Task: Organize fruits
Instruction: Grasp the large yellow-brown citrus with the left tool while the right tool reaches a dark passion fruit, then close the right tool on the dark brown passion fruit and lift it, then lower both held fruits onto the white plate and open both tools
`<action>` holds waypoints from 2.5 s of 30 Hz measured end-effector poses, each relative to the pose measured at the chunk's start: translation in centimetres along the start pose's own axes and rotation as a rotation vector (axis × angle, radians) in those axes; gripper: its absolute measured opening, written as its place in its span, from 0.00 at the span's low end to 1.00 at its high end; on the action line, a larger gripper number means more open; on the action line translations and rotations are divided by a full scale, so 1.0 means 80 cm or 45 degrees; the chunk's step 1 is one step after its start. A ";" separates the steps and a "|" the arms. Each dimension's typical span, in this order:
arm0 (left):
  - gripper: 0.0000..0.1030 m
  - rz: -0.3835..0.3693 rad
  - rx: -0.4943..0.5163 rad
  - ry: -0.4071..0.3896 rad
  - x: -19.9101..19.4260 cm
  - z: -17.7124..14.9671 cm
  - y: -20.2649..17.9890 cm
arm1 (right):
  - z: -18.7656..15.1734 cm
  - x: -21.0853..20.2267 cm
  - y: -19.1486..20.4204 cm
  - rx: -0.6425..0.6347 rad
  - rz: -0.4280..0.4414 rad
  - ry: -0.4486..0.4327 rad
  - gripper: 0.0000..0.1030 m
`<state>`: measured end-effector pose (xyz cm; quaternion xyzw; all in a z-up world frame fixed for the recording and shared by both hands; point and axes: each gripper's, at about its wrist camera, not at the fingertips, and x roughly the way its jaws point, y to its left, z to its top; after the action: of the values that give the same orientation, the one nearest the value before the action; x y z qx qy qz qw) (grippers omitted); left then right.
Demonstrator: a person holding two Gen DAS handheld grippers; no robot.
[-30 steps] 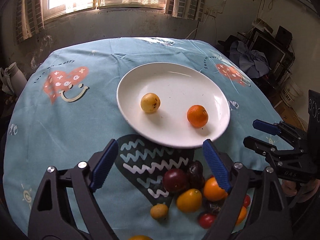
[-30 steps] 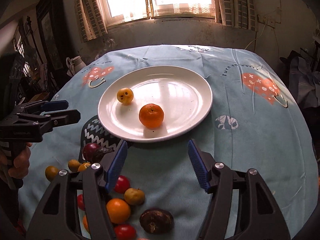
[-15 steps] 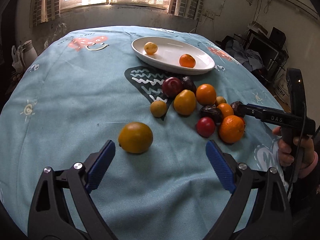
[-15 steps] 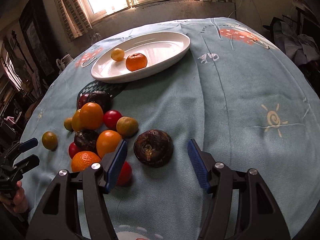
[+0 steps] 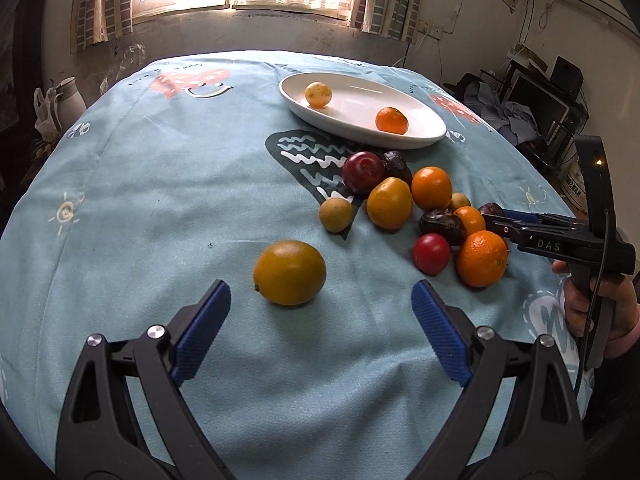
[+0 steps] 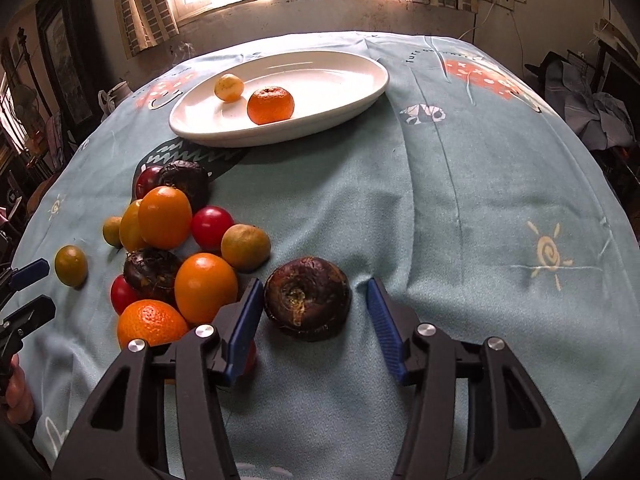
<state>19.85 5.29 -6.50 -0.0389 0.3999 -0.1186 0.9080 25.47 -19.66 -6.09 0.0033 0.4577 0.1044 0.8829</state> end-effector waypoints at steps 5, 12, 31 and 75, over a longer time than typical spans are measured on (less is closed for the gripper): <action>0.91 0.017 -0.019 0.010 0.004 0.001 0.003 | 0.001 -0.007 -0.014 0.075 0.081 -0.040 0.43; 0.88 0.093 0.042 0.011 0.010 0.010 -0.001 | 0.001 -0.018 -0.022 0.118 0.135 -0.085 0.43; 0.42 0.114 -0.015 0.130 0.042 0.015 0.013 | -0.001 -0.029 -0.022 0.118 0.152 -0.122 0.43; 0.42 -0.126 0.065 -0.031 -0.026 0.092 -0.014 | 0.029 0.007 0.025 -0.252 0.073 0.250 0.40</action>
<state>23.72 4.57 0.17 -0.0369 0.3832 -0.1730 0.9066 27.32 -17.34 -4.98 -0.0810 0.5289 0.1740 0.8267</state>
